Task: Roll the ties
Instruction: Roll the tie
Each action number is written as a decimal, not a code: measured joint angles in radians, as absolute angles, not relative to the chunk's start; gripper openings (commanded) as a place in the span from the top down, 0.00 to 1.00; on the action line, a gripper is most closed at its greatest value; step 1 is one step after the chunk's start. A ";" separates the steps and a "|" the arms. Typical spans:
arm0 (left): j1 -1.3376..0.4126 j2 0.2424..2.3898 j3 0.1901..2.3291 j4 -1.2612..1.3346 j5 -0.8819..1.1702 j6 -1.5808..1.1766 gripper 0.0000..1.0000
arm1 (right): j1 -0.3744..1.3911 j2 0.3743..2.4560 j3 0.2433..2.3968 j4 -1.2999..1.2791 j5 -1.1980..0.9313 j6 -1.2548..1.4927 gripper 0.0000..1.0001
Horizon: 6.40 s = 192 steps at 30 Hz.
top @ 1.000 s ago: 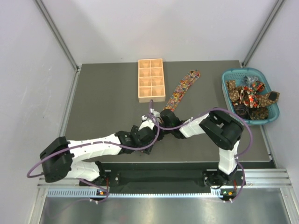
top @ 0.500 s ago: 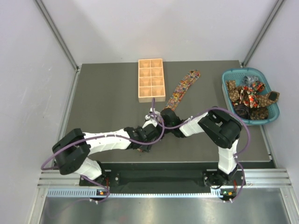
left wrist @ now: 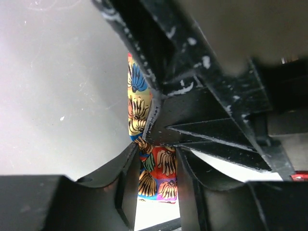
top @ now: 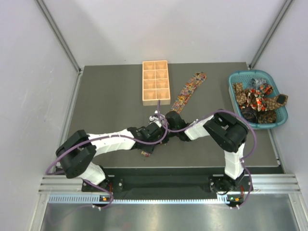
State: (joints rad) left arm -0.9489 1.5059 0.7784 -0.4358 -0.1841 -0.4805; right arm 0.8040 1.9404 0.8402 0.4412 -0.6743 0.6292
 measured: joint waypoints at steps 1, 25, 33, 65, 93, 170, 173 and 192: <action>-0.949 1.510 0.783 -0.439 -0.183 -0.481 0.64 | 0.802 1.940 0.840 0.440 -0.675 0.630 0.95; -0.952 1.534 0.829 -0.435 -0.200 -0.498 0.68 | 0.731 1.859 0.791 0.421 -0.645 0.603 0.46; -0.960 1.560 0.844 -0.397 -0.199 -0.484 0.66 | 0.699 1.817 0.750 0.426 -0.627 0.586 0.53; -0.950 1.587 0.878 -0.555 -0.220 -0.576 0.50 | 0.721 1.907 0.788 0.479 -0.676 0.670 0.77; -0.916 1.600 0.904 -0.595 -0.196 -0.518 0.35 | 0.727 1.907 0.793 0.456 -0.672 0.670 0.82; -0.918 1.423 0.863 -0.464 -0.094 -0.327 0.18 | 0.761 1.909 0.802 0.463 -0.711 0.622 0.82; -0.918 1.446 0.854 -0.453 -0.102 -0.332 0.19 | 0.761 1.909 0.802 0.463 -0.711 0.622 0.83; -0.918 1.475 0.770 -0.410 -0.117 -0.392 0.29 | 0.735 1.925 0.801 0.487 -0.728 0.656 0.83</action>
